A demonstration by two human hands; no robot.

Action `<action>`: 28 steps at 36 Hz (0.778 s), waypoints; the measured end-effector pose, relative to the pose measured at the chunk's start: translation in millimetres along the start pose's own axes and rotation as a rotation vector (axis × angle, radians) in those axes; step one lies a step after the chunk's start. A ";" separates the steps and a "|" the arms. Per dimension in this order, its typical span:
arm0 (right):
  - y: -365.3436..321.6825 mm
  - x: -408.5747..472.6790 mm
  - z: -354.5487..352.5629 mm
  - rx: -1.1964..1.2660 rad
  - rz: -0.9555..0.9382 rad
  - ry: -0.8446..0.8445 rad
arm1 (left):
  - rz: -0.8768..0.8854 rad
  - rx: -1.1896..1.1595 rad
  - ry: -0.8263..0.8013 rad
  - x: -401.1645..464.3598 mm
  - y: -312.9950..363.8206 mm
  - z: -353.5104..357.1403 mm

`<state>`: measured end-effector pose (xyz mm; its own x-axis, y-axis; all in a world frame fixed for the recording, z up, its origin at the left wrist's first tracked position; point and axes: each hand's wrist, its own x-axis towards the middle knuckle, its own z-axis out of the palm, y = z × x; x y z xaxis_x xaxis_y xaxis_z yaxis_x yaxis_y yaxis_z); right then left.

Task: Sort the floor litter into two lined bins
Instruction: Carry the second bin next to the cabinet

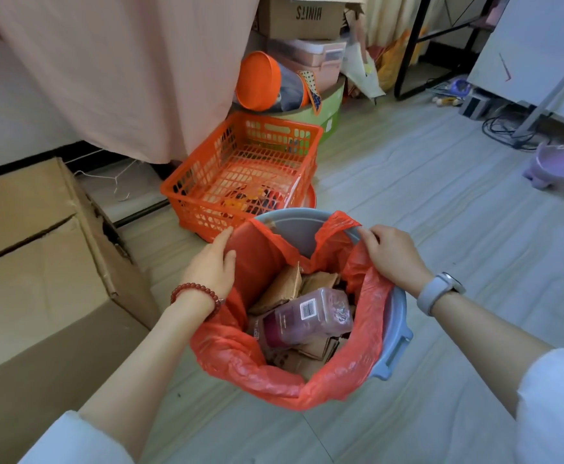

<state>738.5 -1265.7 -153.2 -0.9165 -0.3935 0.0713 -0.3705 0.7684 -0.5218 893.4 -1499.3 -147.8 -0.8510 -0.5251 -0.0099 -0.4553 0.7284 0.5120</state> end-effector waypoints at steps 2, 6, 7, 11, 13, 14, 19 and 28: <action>4.5 -6.5 -1.5 -0.003 0.002 0.018 | -0.003 -0.038 0.075 -4.8 -3.0 2.9; 8.7 -26.1 -9.1 -0.092 -0.023 -0.034 | -0.065 0.030 0.123 -15.4 4.5 7.7; 9.6 -33.0 -13.0 -0.106 -0.030 -0.036 | -0.089 0.038 0.103 -20.0 8.6 7.8; 16.8 -67.4 -30.0 -0.180 -0.034 -0.089 | -0.231 0.039 -0.024 -48.2 27.3 2.4; 19.2 -86.6 -41.0 -0.218 0.026 -0.178 | -0.299 0.088 -0.139 -64.1 37.8 -2.8; 19.1 -96.3 -47.4 -0.228 0.062 -0.233 | -0.327 0.103 -0.199 -72.8 43.4 -6.6; 9.6 -148.4 -92.1 -0.233 0.232 -0.428 | -0.406 0.089 -0.364 -123.2 80.5 -34.1; -23.5 -222.4 -229.0 -0.118 0.440 -0.441 | -0.349 0.033 -0.377 -182.3 179.6 -132.3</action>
<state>916.6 -1080.6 37.8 -0.8479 -0.1795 -0.4989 -0.0103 0.9463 -0.3230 1001.4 -1331.1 59.6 -0.6795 -0.5484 -0.4874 -0.7317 0.5547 0.3960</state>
